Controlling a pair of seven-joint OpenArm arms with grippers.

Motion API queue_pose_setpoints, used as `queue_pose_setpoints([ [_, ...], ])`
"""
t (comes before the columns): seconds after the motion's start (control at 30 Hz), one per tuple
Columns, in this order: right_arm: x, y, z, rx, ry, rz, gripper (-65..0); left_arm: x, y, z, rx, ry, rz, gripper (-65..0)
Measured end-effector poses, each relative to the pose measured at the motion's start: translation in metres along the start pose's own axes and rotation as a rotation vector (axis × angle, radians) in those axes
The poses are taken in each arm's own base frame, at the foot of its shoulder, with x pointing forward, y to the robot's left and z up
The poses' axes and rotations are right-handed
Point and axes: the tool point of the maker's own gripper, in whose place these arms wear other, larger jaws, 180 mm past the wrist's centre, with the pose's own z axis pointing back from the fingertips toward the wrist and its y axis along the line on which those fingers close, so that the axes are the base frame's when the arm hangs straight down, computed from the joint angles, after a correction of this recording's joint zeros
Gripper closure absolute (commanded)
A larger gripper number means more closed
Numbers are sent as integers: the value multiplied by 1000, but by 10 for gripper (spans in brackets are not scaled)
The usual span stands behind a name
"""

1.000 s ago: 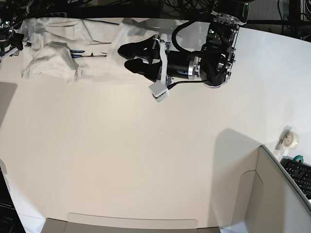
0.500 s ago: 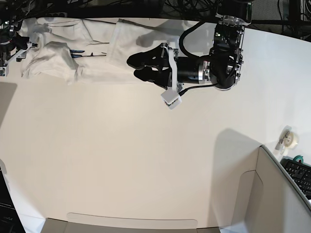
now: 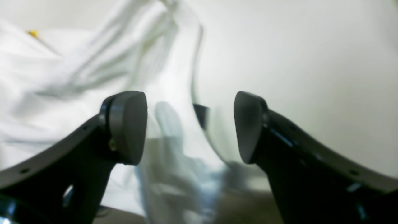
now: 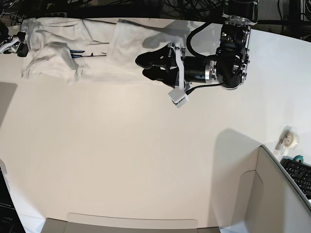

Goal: Layout the t-shirt on the table in an organized manner, then fold the t-shirt properly

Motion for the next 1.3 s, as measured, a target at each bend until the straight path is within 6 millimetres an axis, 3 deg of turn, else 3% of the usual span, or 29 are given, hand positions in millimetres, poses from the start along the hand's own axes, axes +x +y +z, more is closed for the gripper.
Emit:
queue_pose_setpoints([
  [0.1,-18,-4,-9,100,13,-143,-433,0,1,1,2,1,-1,-303],
  [0.17,-19,-2,-11,159,-12,-209,-433,0,0,1,1,1,0,-303],
  [0.37,-11,2,-17,180,-26,-215,-433,0,-1,-2,-6,0,0,-303],
  [0.53,-14,19,-28,231,-6,-198,-433,0,-1,-2,-6,0,0,-303],
  [0.7,-14,35,-37,280,5,-183,-432,-4,6,-3,-2,3,33,-303],
  [0.87,-15,38,-39,287,10,-176,-420,-2,12,-3,2,-25,60,-302],
  [0.93,-15,38,-39,287,11,-173,-359,-1,13,-2,7,-32,61,-296],
  [1.1,-25,33,-44,247,70,-150,-6,2,36,30,103,-50,62,-241],
  [1.3,-19,32,-55,199,79,-124,0,10,71,102,304,-88,43,-228],
])
